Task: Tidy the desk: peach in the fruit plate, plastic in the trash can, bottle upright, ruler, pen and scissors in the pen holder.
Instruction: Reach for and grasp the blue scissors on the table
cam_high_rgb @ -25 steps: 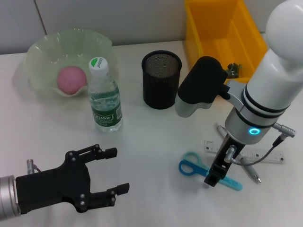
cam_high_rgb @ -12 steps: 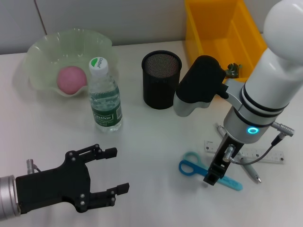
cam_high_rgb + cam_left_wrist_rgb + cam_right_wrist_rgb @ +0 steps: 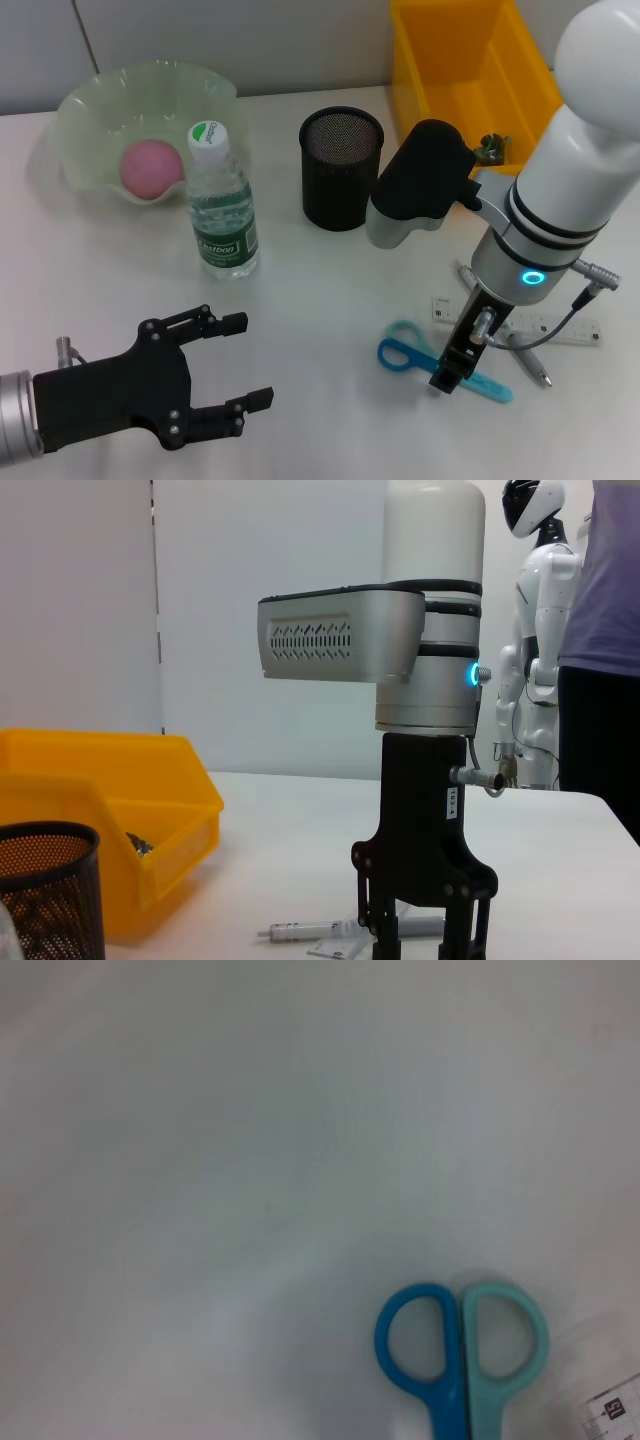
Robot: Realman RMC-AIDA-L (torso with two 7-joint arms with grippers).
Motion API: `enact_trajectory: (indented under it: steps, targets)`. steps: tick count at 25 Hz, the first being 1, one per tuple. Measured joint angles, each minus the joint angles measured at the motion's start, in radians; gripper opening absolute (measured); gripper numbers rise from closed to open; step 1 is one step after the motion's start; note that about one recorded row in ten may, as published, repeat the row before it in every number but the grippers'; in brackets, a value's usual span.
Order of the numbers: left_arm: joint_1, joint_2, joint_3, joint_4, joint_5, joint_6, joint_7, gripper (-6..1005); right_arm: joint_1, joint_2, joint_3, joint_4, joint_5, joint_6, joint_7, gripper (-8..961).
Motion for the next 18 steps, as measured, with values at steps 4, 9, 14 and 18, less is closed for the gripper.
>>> enact_trajectory:
  steps: [4,9,14,18]
  targets:
    - [0.000,0.000,0.000,0.000,0.000,0.001,-0.001,798,0.000,0.000,0.000,0.001,0.000,0.001,-0.003,500]
    - [0.000,0.000,0.000,0.000,0.000,0.002,-0.001,798,-0.001,0.000,0.000,0.004,0.000,0.002,-0.005,486]
    - [0.000,0.000,0.000,0.000,0.000,0.002,-0.001,798,0.000,0.001,0.000,0.012,0.000,0.006,-0.006,471]
    - [0.000,0.000,0.000,0.000,0.000,0.002,0.000,798,0.003,0.001,0.000,0.020,-0.001,0.010,-0.007,460]
